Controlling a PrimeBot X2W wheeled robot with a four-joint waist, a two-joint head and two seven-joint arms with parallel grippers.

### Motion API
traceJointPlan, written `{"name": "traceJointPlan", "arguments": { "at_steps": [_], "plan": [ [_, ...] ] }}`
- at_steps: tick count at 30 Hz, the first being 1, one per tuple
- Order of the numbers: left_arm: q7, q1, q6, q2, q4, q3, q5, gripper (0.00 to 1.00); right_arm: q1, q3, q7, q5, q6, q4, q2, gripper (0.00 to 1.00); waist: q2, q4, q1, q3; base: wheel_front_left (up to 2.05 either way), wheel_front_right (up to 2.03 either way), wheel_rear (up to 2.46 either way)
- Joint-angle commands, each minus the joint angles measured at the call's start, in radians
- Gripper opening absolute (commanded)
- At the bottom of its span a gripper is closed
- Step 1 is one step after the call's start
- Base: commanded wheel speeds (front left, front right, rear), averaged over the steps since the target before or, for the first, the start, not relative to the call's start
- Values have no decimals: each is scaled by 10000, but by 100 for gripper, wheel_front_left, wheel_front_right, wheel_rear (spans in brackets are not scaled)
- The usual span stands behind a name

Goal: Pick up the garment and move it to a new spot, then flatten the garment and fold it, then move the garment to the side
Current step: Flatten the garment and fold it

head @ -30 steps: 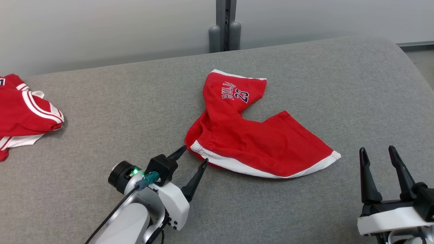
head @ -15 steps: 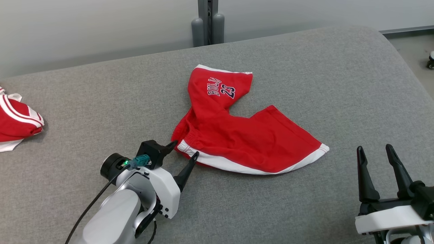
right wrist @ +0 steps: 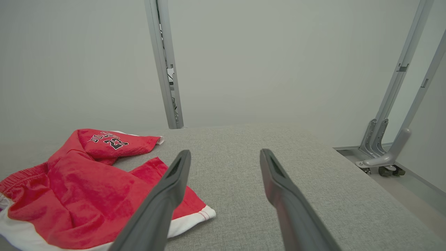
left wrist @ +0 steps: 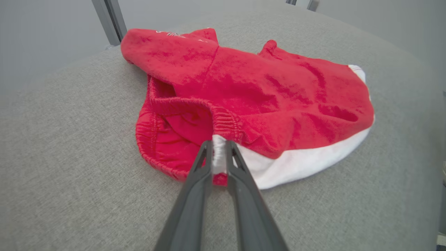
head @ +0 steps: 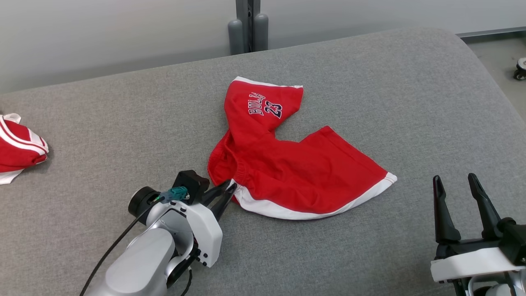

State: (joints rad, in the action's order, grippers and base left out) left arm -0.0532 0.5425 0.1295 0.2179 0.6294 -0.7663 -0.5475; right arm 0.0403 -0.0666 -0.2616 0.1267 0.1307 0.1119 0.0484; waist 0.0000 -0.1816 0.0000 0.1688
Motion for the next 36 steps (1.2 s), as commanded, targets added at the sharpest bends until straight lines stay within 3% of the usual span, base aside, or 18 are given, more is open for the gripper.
{"name": "traceJointPlan", "arguments": {
  "at_steps": [1,3,4,6,7,10,11,12,16,25,36],
  "plan": [
    [-37,185,1,76,102,-97,17,18,117,-33,-51,74,3,3,41,100,0,-3,0,9,0,0,0],
    [-65,299,1,73,233,-283,110,35,128,-5,-52,78,3,-2,41,100,0,-16,0,24,0,0,0],
    [-79,337,1,52,297,-389,130,47,129,1,-52,77,3,-8,41,100,0,-25,0,33,0,0,0],
    [-122,437,1,14,429,-578,175,91,141,6,-51,79,3,-16,41,100,0,-40,0,49,0,0,0],
    [-147,491,1,20,494,-666,205,100,152,3,-51,80,3,-10,41,100,0,-51,0,55,0,0,0],
    [-211,663,1,0,742,-857,285,100,184,8,-52,98,3,9,41,100,0,-98,0,61,0,0,0],
    [-271,725,1,-44,901,-908,251,64,185,6,-51,116,3,6,41,100,0,-130,0,58,0,0,0],
    [-294,753,1,-54,973,-931,224,42,177,-2,-51,120,3,1,41,100,0,-142,0,58,0,0,0],
    [-466,810,1,-21,1156,-977,94,0,130,-57,-52,140,3,-13,41,100,0,-152,0,43,0,0,0],
    [-1328,201,-308,256,881,-488,-326,0,8,-227,-51,122,3,9,41,100,0,79,0,-37,0,0,0],
    [-2065,-1234,-1739,776,-428,959,-954,0,-59,-20,-52,-61,3,637,186,100,0,663,0,-80,0,0,0]
  ]
}}
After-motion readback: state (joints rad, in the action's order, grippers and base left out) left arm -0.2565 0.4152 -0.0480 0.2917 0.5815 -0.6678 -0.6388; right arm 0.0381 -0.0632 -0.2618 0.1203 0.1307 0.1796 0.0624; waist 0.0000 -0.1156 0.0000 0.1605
